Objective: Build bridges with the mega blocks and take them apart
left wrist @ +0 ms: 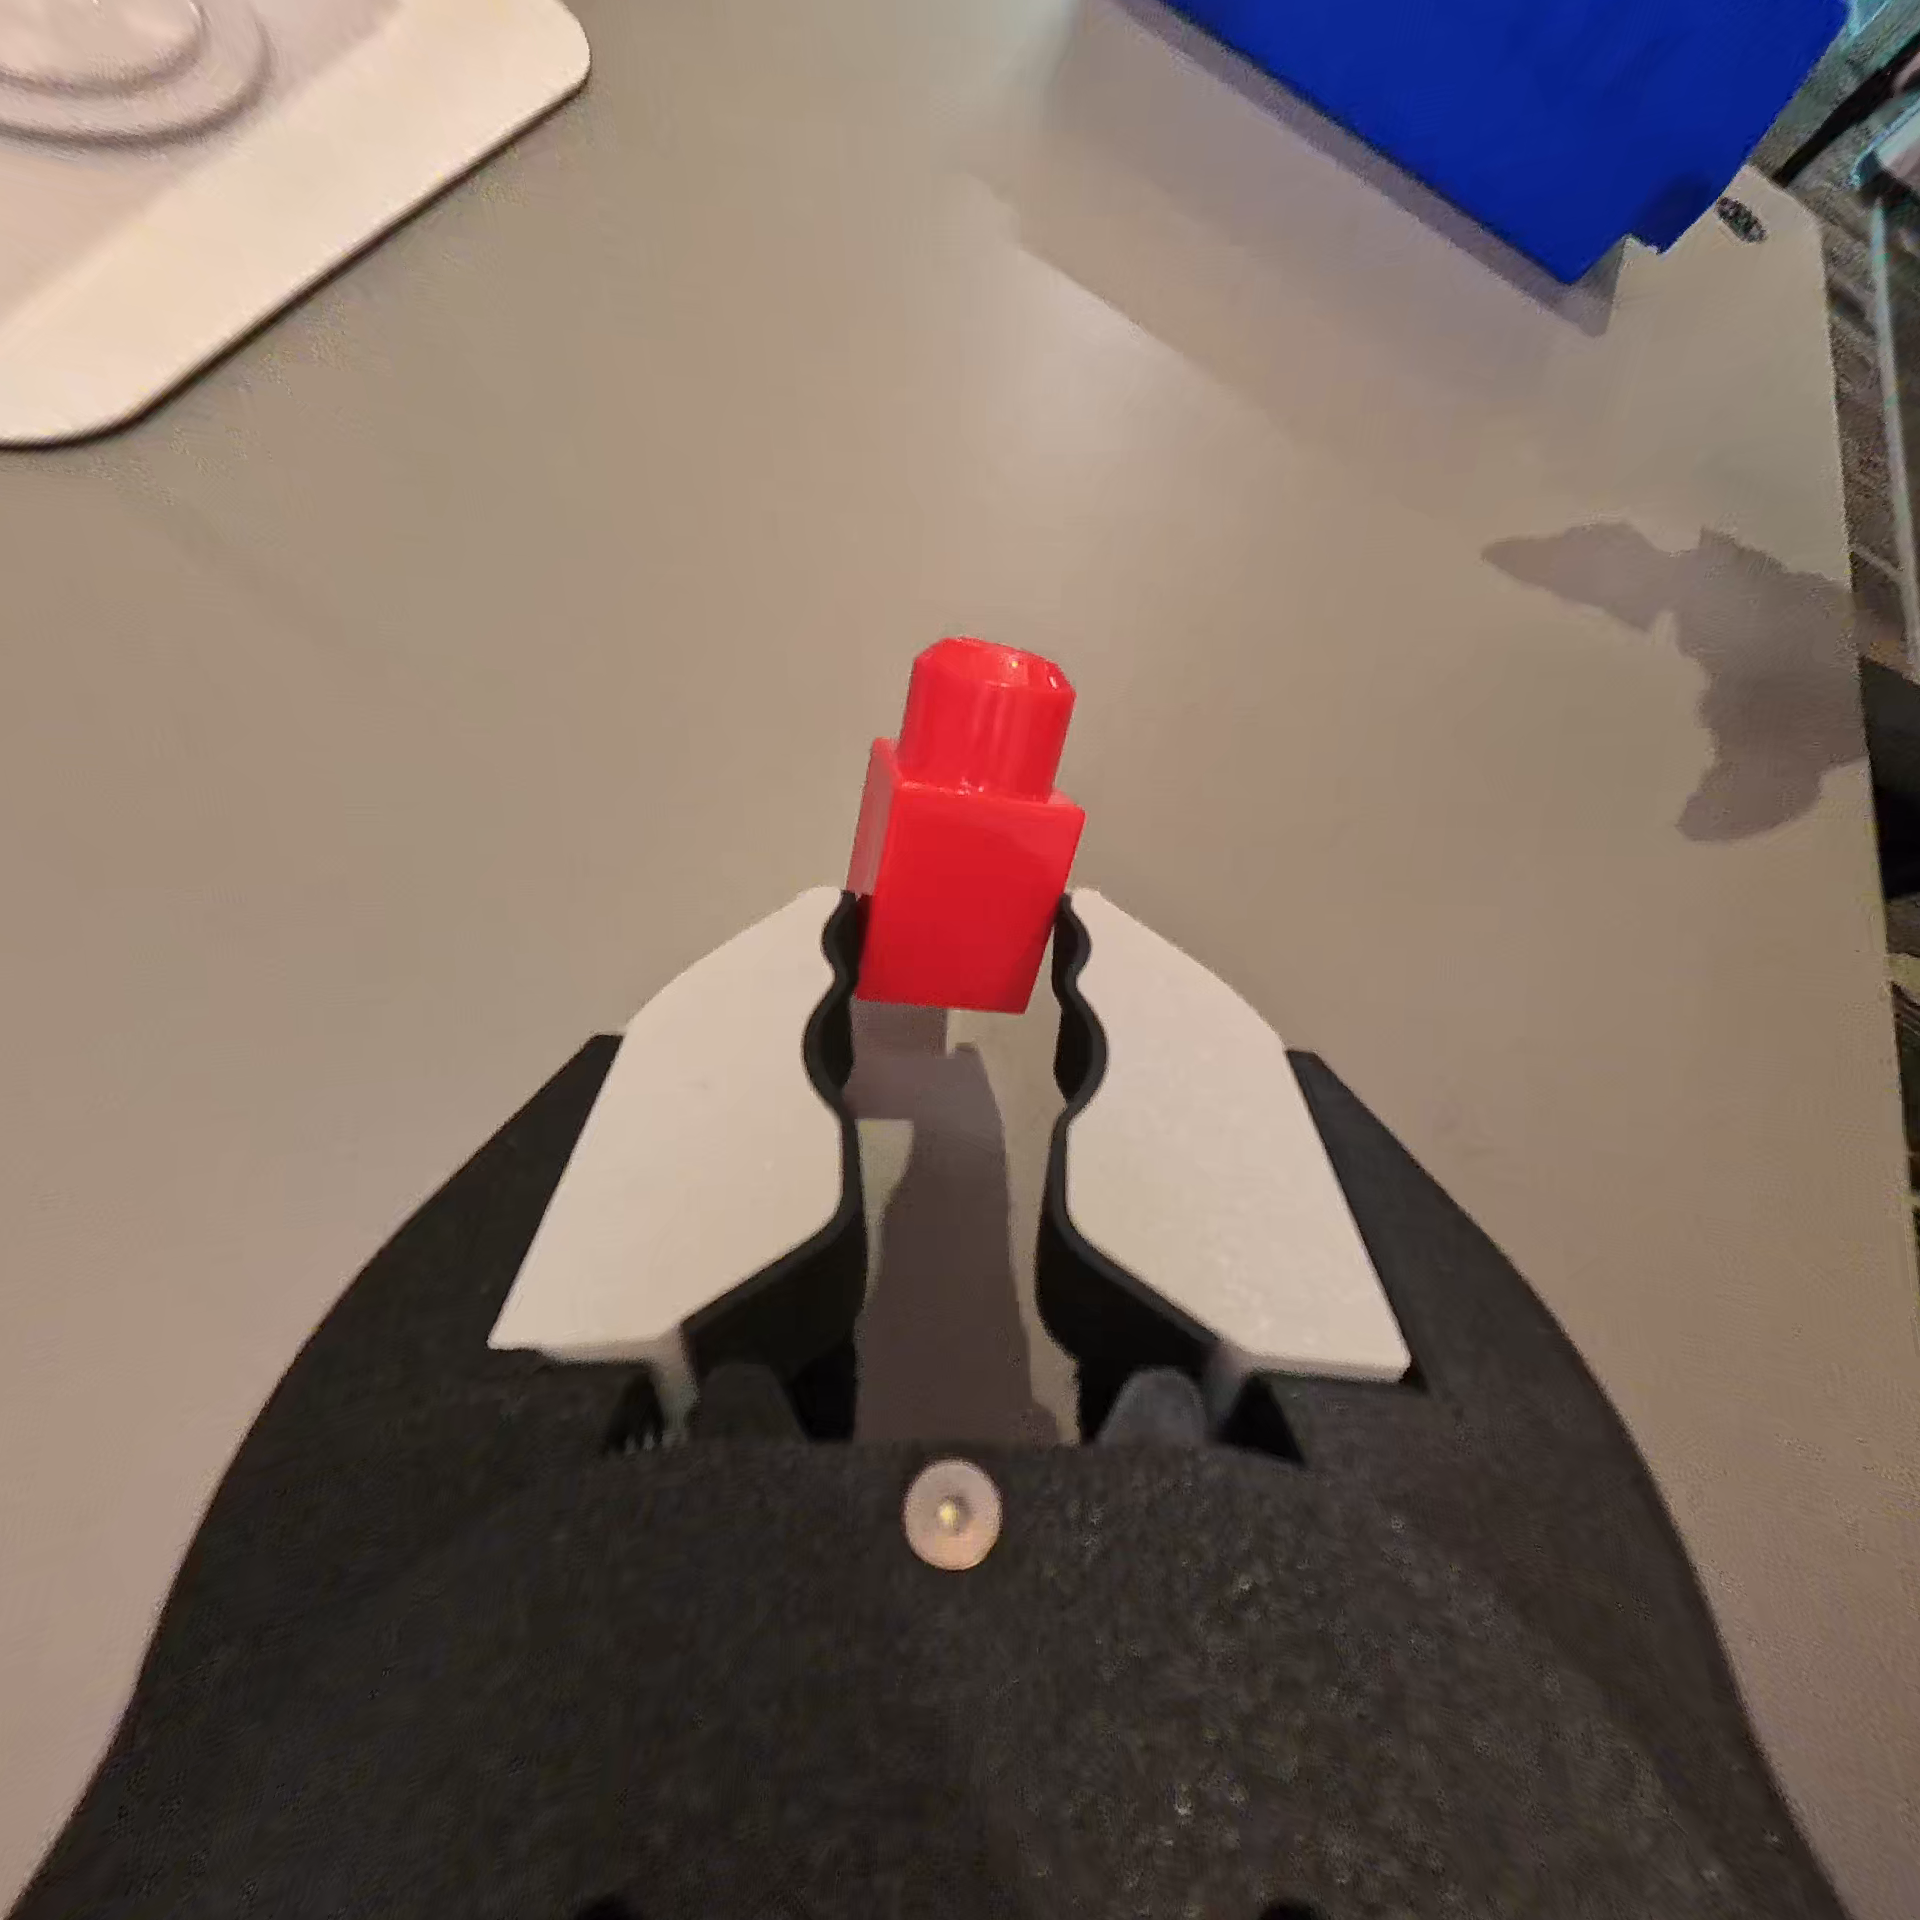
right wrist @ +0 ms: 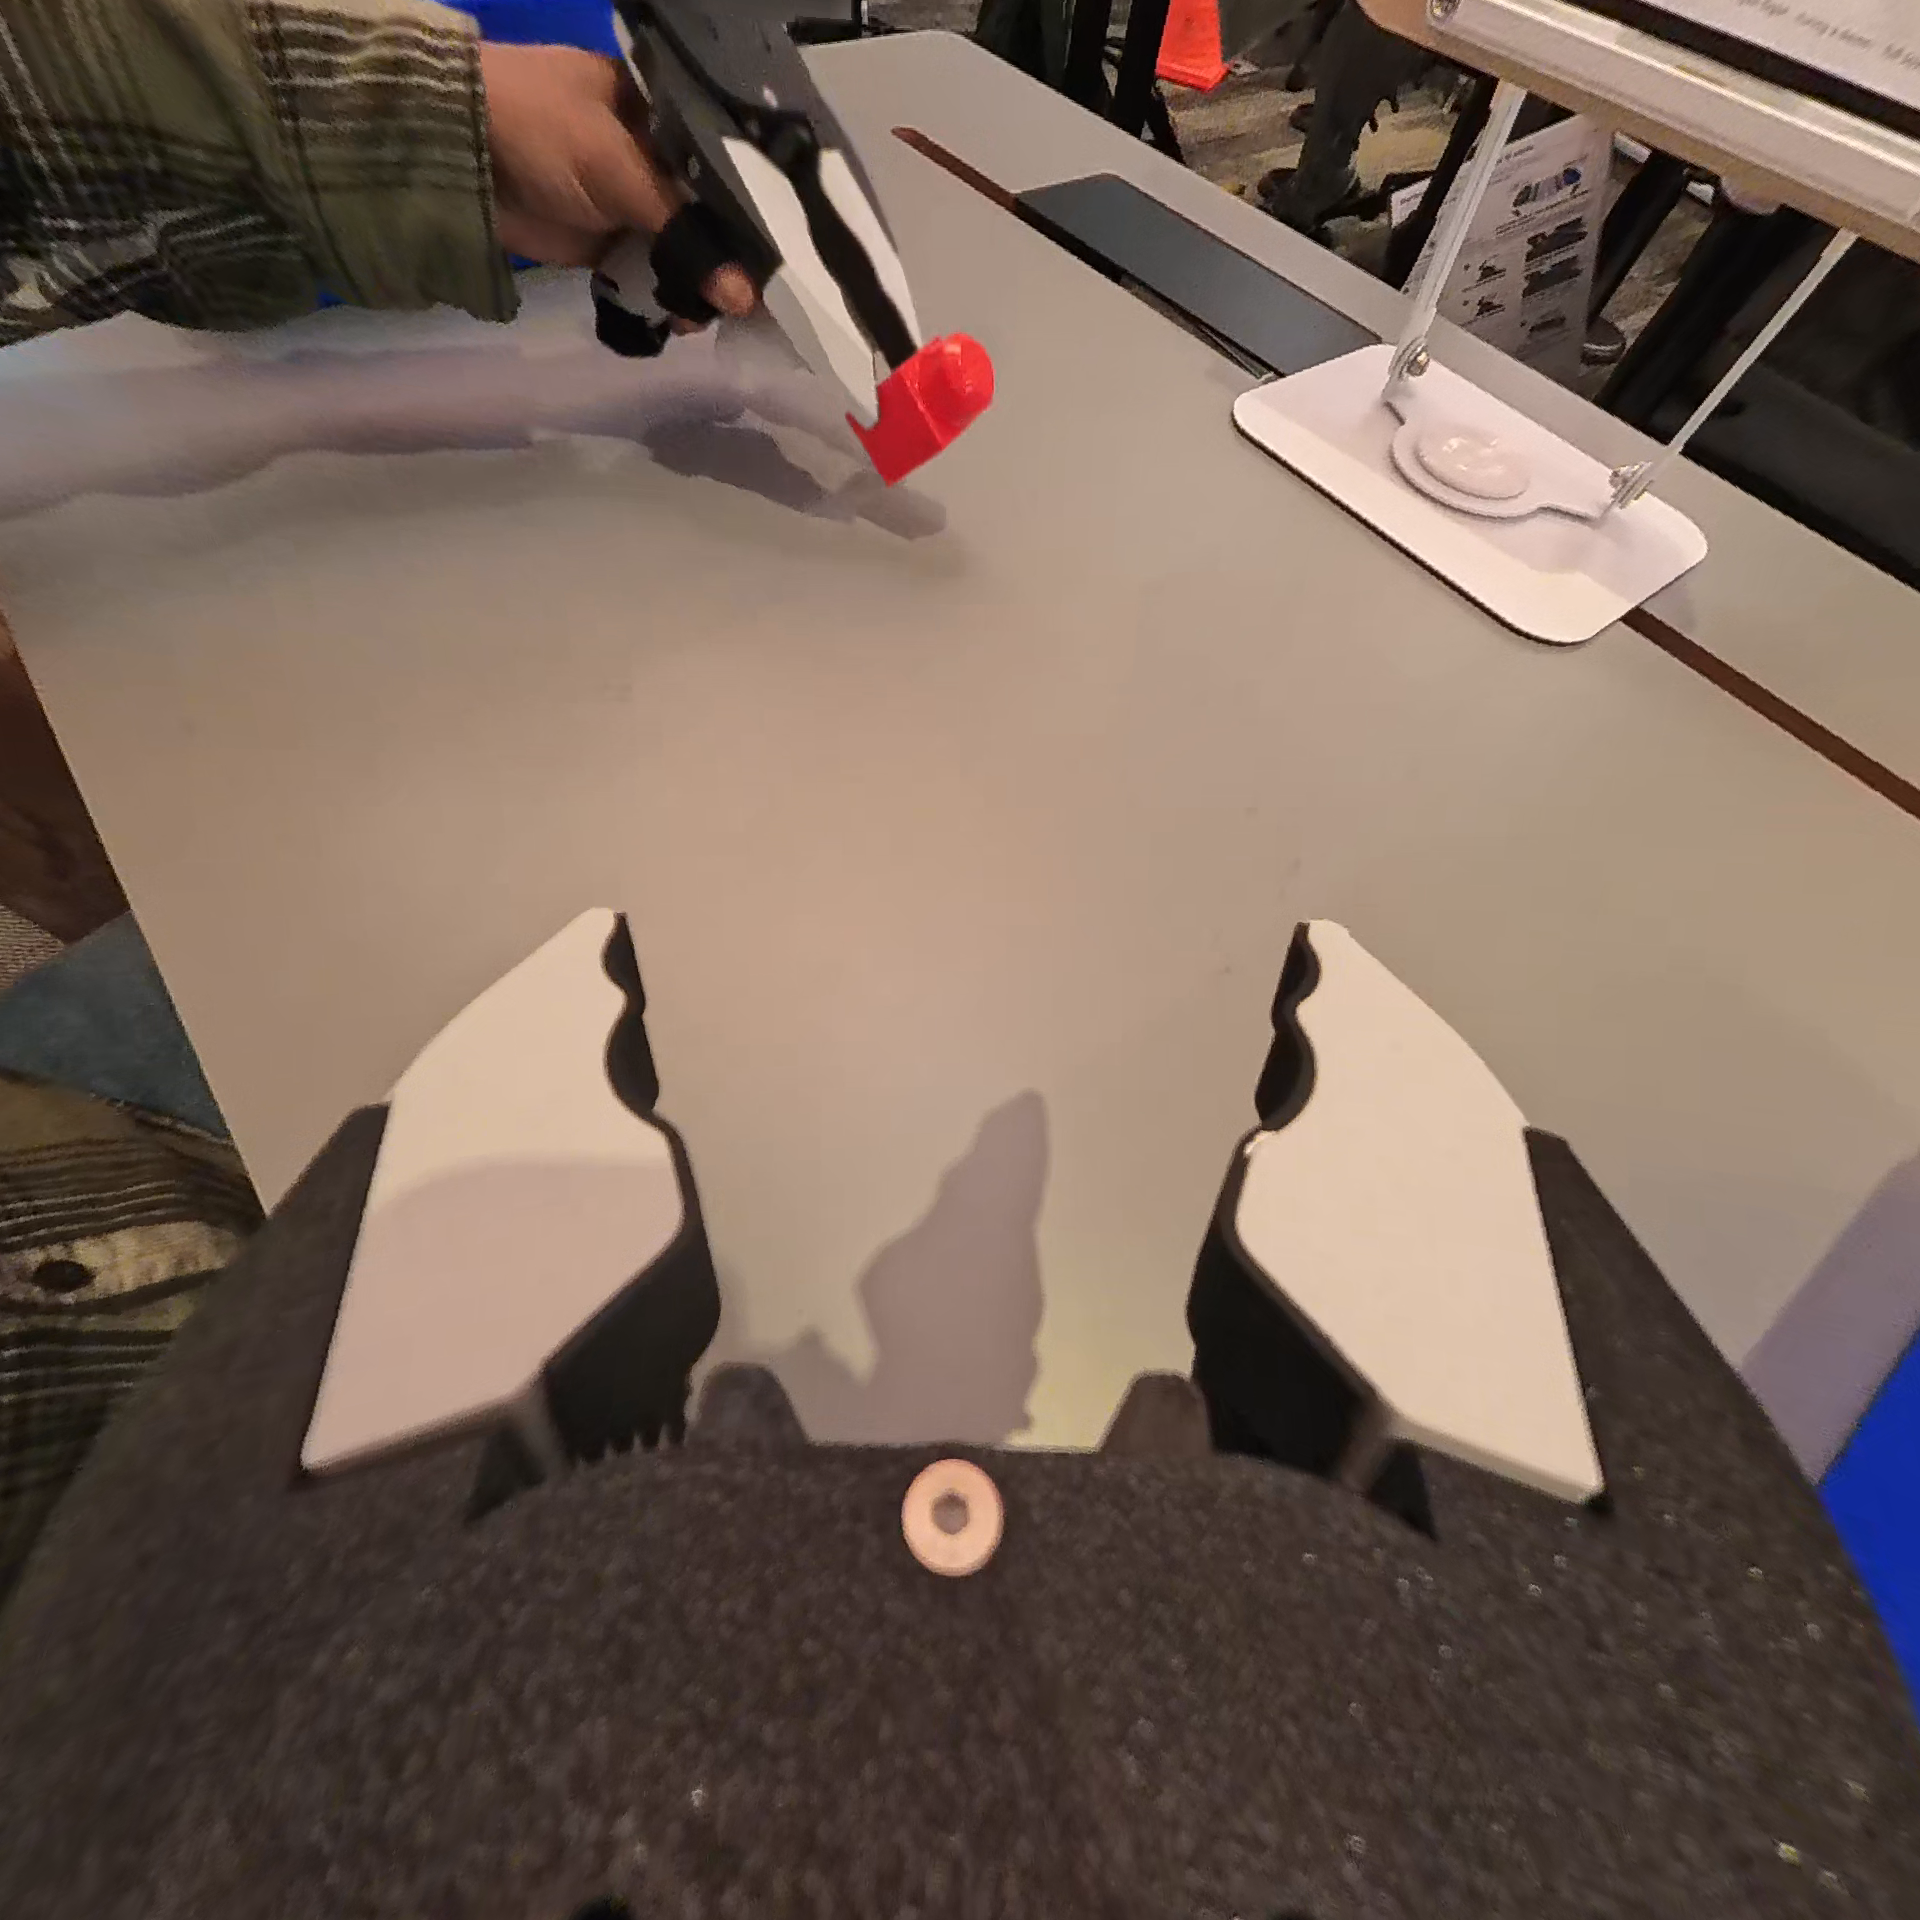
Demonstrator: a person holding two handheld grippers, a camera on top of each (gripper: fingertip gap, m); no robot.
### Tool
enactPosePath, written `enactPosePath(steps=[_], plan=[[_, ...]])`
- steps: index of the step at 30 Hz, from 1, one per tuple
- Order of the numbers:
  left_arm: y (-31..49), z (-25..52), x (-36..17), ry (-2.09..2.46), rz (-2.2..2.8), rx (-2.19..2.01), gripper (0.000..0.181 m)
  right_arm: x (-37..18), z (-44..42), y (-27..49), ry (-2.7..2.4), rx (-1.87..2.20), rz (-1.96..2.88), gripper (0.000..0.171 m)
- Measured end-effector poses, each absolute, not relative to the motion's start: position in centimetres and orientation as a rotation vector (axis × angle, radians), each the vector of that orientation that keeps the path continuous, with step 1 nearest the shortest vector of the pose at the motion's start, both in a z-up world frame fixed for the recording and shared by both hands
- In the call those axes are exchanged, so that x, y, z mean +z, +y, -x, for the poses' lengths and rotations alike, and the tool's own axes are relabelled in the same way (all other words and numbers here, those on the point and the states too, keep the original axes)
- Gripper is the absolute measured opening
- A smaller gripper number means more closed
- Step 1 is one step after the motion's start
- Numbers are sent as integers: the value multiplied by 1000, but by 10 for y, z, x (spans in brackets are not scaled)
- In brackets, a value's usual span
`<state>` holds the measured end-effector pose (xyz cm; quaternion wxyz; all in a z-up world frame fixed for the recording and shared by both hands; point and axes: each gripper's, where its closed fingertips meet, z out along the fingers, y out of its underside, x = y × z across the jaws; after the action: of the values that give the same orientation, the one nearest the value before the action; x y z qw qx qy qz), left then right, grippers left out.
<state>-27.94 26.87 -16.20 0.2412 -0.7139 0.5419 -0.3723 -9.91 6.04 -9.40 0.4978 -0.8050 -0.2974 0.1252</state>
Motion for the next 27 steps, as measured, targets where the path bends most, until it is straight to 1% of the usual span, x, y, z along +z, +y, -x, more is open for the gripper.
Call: enactPosePath(steps=[5,11,13,14,15,17,22,27], plan=[[271,290,-183,1522,2013,-993,36,-95,102,61,-729,306,1947,114],[274,299,-187,1524,2044,-1016,35,-95,106,66,-740,309,1938,114],[276,308,-193,1588,2110,-931,35,-92,109,66,-743,322,1923,114],[275,312,-195,1639,2137,-894,13,-91,111,66,-747,325,1918,114],[275,314,-195,1656,2168,-877,0,-91,112,66,-750,325,1915,114],[277,312,-190,1652,2199,-875,0,-90,114,64,-752,329,1905,114],[279,318,-186,1778,2208,-726,12,-86,110,57,-720,341,1880,115],[287,309,-162,1847,2139,-574,20,-84,104,51,-706,348,1861,114]])
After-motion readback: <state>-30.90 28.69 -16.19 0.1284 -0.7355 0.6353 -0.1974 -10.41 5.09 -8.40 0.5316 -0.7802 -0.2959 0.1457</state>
